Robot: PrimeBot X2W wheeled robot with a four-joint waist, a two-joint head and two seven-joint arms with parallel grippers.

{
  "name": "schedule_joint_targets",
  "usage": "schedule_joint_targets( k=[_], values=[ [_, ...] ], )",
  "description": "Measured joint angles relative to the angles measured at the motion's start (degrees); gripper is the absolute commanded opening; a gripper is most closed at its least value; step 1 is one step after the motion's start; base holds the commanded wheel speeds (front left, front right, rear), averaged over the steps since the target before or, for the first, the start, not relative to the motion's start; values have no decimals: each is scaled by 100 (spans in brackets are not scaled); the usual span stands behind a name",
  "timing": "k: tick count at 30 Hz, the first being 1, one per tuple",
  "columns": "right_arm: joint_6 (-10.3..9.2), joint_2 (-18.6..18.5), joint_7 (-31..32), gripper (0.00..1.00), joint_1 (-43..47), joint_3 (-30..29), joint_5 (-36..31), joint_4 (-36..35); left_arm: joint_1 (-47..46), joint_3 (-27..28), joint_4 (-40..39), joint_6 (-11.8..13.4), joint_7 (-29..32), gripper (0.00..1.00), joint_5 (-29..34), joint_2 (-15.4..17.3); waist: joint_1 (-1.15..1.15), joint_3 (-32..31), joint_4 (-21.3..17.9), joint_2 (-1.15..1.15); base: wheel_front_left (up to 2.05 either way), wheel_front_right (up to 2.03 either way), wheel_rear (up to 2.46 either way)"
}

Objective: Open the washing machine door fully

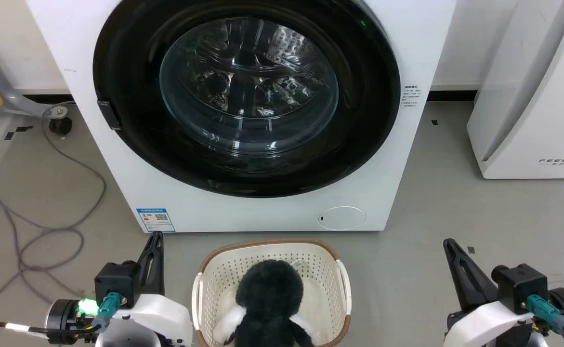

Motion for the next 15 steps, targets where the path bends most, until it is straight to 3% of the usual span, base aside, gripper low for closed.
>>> schedule_joint_targets(
  k=[15],
  values=[
    [0, 0, 0, 0, -2, 1, 0, 0, 0, 0, 0, 0, 0, 0, 0, 0, 0, 0, 0, 0, 0, 0, 0]
  ],
)
